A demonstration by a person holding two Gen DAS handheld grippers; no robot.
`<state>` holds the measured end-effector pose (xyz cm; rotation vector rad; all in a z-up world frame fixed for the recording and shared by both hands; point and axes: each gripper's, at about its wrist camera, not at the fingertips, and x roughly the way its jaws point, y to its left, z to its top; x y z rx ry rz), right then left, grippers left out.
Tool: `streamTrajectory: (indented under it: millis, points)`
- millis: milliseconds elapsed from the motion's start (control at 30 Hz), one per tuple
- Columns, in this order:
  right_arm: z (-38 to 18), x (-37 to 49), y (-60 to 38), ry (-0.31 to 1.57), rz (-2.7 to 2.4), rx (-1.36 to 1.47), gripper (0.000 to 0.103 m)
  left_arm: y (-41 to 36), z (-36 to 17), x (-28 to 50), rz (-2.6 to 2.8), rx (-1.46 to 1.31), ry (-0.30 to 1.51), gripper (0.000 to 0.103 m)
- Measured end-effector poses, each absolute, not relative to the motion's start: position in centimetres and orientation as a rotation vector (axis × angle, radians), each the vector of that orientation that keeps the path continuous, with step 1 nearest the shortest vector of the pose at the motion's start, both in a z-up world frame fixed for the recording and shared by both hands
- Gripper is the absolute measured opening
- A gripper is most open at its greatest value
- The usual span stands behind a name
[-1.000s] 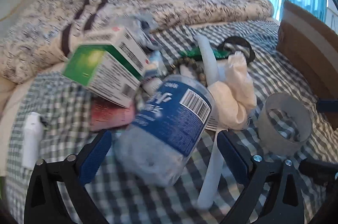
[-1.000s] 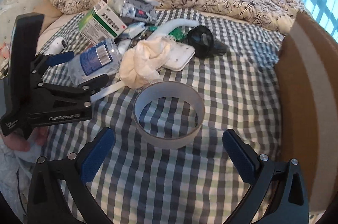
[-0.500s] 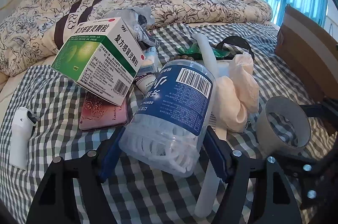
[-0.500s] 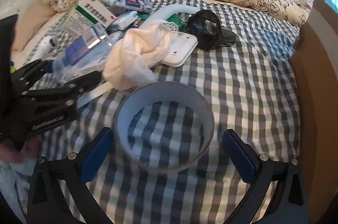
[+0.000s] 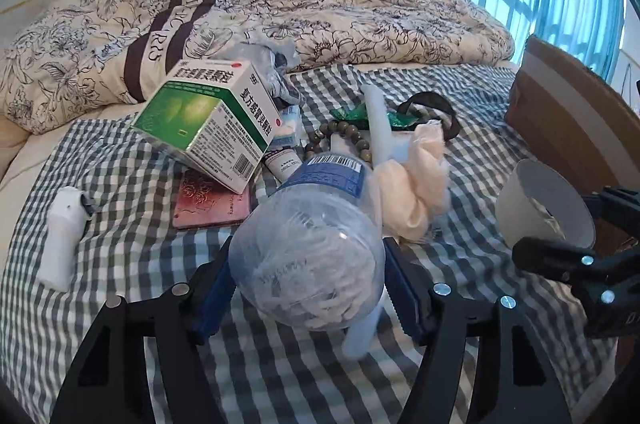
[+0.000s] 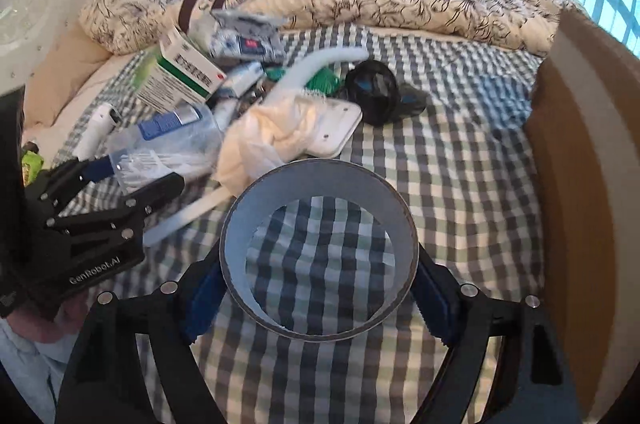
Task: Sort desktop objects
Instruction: 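Grasp the blue-labelled water bottle with the left tool while the right tool grasps the white tape roll, then carry the bottle and tape roll into the cardboard box and open both tools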
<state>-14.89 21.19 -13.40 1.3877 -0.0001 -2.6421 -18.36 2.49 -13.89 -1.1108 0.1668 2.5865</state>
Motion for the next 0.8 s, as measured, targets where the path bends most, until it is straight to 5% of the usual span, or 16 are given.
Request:
streamTrajectory:
  millis: [433, 600, 800]
  points:
    - [-8.9, -10.3, 22.9, -0.058, -2.659, 1.298, 0.082, 2.8, -13.4, -17.2, 2.599, -1.180, 0.133, 0.066]
    - [-8.7, -9.7, 23.4, -0.052, -2.659, 1.287, 0.082, 2.5, -14.3, -19.0, 2.604, -1.207, -0.043, 0.066]
    - [-9.3, -10.2, 24.1, -0.069, -2.660, 1.295, 0.082, 3.8, -15.0, -19.2, 2.646, -1.186, 0.024, 0.062]
